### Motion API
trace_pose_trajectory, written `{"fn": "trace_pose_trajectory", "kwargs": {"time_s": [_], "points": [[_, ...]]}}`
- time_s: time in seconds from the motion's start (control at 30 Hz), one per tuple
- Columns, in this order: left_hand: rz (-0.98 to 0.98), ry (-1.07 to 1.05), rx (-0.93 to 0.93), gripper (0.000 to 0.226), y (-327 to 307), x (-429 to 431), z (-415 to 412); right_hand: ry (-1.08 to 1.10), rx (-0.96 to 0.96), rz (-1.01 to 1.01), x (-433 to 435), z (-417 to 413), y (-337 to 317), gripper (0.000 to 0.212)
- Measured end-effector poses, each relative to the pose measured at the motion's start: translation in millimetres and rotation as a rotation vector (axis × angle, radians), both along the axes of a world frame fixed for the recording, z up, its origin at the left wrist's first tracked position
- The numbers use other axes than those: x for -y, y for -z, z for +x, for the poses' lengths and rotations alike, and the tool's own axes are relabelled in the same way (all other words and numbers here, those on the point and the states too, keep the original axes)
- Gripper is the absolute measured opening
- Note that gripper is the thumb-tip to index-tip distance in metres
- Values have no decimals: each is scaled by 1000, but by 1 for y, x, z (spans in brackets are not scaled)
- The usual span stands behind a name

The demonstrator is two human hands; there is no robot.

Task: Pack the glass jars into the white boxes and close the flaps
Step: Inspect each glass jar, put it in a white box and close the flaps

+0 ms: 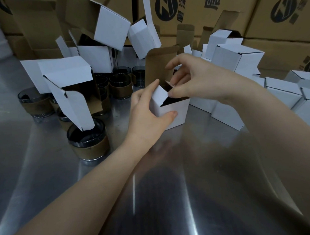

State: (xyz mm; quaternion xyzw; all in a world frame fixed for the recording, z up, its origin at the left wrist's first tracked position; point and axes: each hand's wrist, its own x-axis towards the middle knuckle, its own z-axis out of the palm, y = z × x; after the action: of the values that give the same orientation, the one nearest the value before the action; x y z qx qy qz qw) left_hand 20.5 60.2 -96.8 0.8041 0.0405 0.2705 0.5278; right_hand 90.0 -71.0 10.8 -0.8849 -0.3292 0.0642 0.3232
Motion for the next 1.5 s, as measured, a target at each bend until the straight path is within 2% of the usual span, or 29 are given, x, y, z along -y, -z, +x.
{"fn": "trace_pose_trajectory", "kwargs": {"time_s": [0.1,0.27,0.37,0.47,0.5,0.6,0.67,0.8,0.9,1.03,1.13,1.23,1.37,1.5], "points": [[-91,44,-26,66,-2,1,-1,-6,-5,15,1,2,3,44],[-213,20,-7,26,-9,1,0,-17,34,-55,1,3,3,21],[-165,-31,-17,28,-10,-1,1,-30,30,-80,2,4,3,14],[-171,-18,-38,27,-10,0,2,-10,-12,-42,2,6,3,16],[-194,-8,-36,26,-10,1,2,15,-48,7,1,7,4,22],[-281,4,44,25,-11,1,2,72,-207,196,-1,10,5,57],[-350,2,119,34,-12,0,-1,60,-320,295,0,11,4,63],[-473,29,202,58,-14,-4,-3,26,-443,382,3,16,3,53],[-407,30,210,58,-15,-5,-3,5,-422,401,6,19,6,43],[-327,-8,241,35,-17,-4,-3,-114,-333,386,14,25,13,17],[-344,21,231,30,-16,-1,-6,-180,-310,376,18,27,15,24],[-389,88,207,23,-16,0,-10,-176,-170,313,16,28,19,12],[-310,135,157,39,-17,-2,-13,-186,-94,309,14,28,23,10],[-270,119,159,31,-16,-3,-14,-197,-25,326,12,27,24,11]]}}
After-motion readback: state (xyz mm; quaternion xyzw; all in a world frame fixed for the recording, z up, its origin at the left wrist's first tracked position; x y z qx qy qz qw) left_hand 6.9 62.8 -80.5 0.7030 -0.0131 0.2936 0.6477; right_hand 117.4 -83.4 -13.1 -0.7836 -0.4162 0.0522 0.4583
